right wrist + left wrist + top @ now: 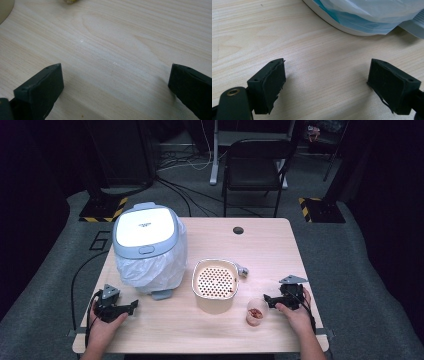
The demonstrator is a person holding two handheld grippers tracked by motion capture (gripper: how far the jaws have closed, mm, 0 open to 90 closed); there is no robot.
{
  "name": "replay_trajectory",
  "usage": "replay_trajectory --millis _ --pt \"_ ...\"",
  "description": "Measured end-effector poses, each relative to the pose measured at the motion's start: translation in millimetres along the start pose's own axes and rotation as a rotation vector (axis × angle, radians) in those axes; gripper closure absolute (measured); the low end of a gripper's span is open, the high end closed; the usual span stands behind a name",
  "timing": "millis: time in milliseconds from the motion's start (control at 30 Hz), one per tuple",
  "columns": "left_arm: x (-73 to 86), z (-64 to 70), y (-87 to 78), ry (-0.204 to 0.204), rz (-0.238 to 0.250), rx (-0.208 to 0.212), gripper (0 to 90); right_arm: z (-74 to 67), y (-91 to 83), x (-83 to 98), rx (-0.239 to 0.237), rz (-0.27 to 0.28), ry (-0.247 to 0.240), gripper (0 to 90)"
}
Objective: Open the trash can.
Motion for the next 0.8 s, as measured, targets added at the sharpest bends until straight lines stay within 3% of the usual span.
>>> replay_trajectory --millis 367,633,800 --pt "0.9 2.5 0.2 0.004 -0.019 0.014 10.3 0.0 0.0 0.0 0.004 0.001 0.000 0.0" --pt "0.5 6.1 -1.0 0.009 -0.005 0.010 16.3 -0.2 -0.3 0.1 0.008 0.003 0.005 0.0" --pt "-1.2 14.5 0.3 0.013 -0.017 0.036 20.7 0.2 -0.7 0.6 0.006 -0.005 0.000 0.0"
Point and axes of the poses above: each handheld gripper's, and its own axes: y roughly forward along the jaws, x roughly out of its underside, z roughly to its right, the point moved 7 cm from there along y, roughly forward along the jaws, and after that the axes turned 15 degrees about x, right-handed, at the moved point
